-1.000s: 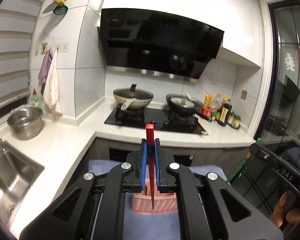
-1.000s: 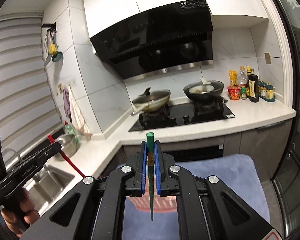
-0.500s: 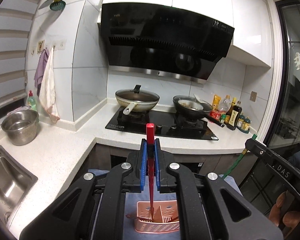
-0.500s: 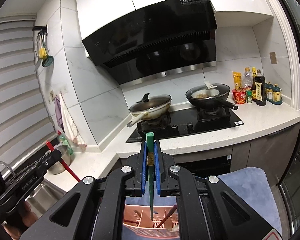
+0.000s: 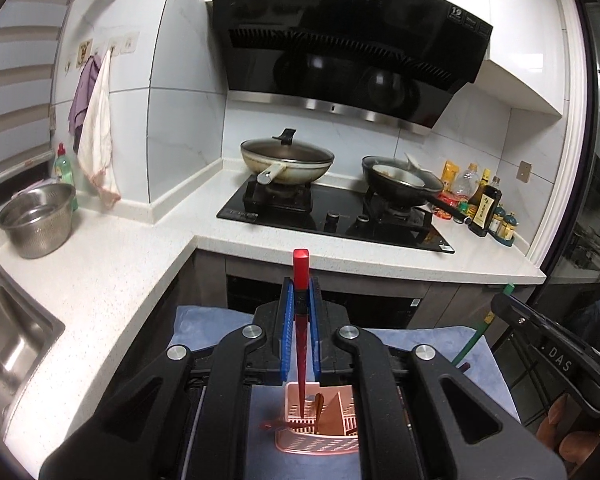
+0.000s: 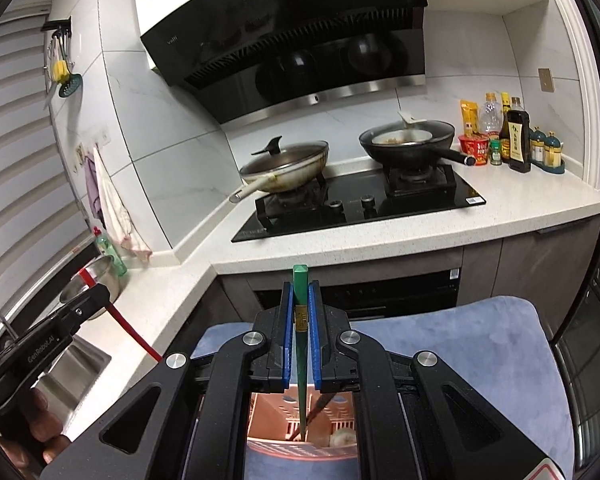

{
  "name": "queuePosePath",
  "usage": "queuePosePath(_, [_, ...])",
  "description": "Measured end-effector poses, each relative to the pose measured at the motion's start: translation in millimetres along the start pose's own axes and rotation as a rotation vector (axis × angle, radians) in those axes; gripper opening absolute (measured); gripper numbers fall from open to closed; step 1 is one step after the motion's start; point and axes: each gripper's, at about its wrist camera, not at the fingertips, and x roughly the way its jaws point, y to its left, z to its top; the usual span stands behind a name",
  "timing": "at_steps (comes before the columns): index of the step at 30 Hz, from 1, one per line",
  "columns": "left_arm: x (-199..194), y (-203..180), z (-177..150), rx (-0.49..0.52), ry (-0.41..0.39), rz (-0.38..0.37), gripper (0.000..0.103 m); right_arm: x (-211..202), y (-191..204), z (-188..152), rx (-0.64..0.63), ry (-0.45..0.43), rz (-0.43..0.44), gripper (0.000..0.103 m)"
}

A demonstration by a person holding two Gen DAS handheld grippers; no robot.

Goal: Organize utensils
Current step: 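Lower both chopsticks into the pink holder and open both tools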

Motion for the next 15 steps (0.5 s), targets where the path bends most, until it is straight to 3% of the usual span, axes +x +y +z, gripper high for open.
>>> queuePosePath(5, [1.6,1.0,-3.9,0.001,0.003,0.017,0.009,1.0,1.5,-2.0,-0.007,0.001,-0.007,0.010])
queuePosePath(9, [-2.0,2.0,-4.9,0.000,-0.003,0.033,0.033,-2.3,2.3,-1.5,-0.012,-0.008,-0.011,0.014])
queuePosePath(15, [-10.8,1.8,-6.6,0.001,-0.005,0.035,0.033,-13.3,3.1,-3.4,-0.023,-0.012,-0.009,0.017])
